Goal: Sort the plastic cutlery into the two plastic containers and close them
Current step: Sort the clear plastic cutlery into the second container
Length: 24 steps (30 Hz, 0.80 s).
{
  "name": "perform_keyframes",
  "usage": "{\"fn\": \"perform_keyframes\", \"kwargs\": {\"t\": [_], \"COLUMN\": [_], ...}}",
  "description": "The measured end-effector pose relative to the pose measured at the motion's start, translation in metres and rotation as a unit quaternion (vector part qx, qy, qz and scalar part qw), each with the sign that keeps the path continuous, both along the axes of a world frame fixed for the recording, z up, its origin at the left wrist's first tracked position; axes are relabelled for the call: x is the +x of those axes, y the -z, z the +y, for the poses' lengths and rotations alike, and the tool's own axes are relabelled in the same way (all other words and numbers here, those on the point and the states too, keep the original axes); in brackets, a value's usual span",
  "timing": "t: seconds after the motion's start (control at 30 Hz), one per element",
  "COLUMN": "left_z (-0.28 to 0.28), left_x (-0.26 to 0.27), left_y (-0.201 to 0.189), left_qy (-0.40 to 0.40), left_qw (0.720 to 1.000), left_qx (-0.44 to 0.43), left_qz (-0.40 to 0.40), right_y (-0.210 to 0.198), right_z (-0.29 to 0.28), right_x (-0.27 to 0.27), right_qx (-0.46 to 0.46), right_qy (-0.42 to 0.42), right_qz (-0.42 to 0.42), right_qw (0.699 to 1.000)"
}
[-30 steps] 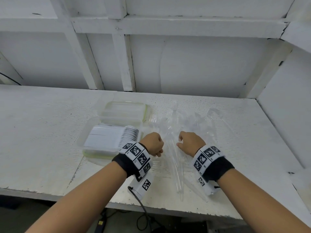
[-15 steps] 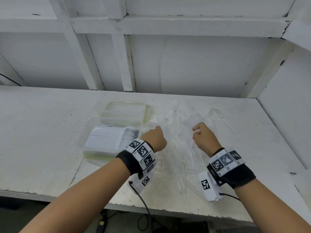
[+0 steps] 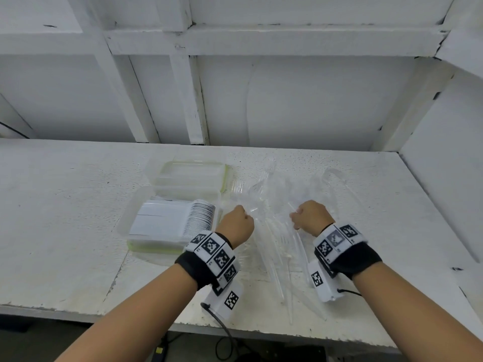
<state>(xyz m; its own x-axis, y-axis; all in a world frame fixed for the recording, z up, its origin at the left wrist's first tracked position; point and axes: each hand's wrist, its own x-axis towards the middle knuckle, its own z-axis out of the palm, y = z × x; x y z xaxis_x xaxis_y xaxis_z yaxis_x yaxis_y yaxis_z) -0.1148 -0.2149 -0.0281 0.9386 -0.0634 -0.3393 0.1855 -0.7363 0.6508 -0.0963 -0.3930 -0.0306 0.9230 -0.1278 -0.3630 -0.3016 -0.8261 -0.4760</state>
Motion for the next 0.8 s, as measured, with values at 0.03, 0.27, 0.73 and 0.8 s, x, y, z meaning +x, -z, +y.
{"fn": "perform_keyframes", "kwargs": {"t": [0.03, 0.27, 0.73, 0.8], "left_z": [-0.002, -0.011, 0.009, 0.010], "left_x": [0.001, 0.006, -0.005, -0.009], "left_y": [0.004, 0.018, -0.028, -0.023], "left_qy": [0.001, 0.033, -0.073, -0.059], "left_qw": [1.000, 0.995, 0.973, 0.983], "left_qx": [0.011, 0.087, -0.217, -0.150], "left_qz": [0.007, 0.035, -0.030, -0.091], "right_y": [-0.003, -0.018, -0.012, -0.006], "right_z": [-0.002, -0.006, 0.035, 0.046], "right_x": [-0.001, -0.015, -0.026, -0.021], "right_qx": [0.031, 0.315, 0.207, 0.158], "right_qy": [0.011, 0.104, 0.061, 0.036], "right_qz": [-0.009, -0.029, -0.043, -0.048], "right_qw": [0.999, 0.943, 0.975, 0.986]}}
